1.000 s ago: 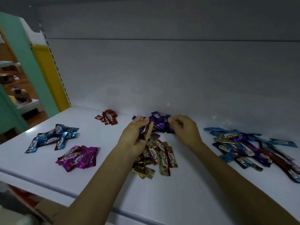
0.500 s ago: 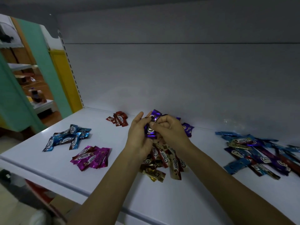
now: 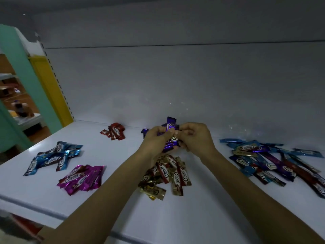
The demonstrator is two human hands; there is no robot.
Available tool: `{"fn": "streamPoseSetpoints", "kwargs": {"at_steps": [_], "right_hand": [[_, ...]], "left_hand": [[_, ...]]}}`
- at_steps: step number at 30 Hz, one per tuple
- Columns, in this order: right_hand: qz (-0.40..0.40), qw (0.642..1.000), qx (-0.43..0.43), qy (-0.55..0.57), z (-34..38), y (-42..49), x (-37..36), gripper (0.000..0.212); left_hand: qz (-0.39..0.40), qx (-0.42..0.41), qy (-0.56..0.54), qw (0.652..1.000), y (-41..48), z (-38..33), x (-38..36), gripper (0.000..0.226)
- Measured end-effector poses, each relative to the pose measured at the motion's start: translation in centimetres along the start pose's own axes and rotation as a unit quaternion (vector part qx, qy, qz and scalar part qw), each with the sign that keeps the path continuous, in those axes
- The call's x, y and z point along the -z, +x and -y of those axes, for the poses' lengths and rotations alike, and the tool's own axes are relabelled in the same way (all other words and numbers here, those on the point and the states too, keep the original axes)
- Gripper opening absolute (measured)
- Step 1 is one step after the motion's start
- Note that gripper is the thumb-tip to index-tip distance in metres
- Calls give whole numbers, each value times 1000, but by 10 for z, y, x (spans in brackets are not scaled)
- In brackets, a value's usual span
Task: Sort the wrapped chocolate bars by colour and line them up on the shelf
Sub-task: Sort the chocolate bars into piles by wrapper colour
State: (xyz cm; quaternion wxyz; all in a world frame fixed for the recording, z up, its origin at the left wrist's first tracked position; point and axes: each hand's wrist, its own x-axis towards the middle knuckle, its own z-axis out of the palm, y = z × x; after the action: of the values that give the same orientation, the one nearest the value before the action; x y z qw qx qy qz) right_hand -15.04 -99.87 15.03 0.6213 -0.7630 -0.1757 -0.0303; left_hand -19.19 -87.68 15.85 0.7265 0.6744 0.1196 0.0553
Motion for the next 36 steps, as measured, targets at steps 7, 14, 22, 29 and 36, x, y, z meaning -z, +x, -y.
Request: {"fn": "streamPoseSetpoints", "kwargs": {"at_steps": [7,14,22,29,36], "right_hand": [[-151,976,-151,47,-53,19,52,16],[-144,982,-122,-14,-75,18,55,38],[13,978,-105,183,-36,8,45,20],[-149,961,99,-213,-75,12,44,22],[-88,893,96,-430,-89,11,34,33]], "left_hand": [[-1,-4,52,999,12,0,-9,14],[-9,-46,111,993,16,4,-19,26],[58,-107,184,975,8,7,-29,13],[-8,21,-46,999,7,4,-10,29],[26,-20,-139,990,1,2,-4,27]]}}
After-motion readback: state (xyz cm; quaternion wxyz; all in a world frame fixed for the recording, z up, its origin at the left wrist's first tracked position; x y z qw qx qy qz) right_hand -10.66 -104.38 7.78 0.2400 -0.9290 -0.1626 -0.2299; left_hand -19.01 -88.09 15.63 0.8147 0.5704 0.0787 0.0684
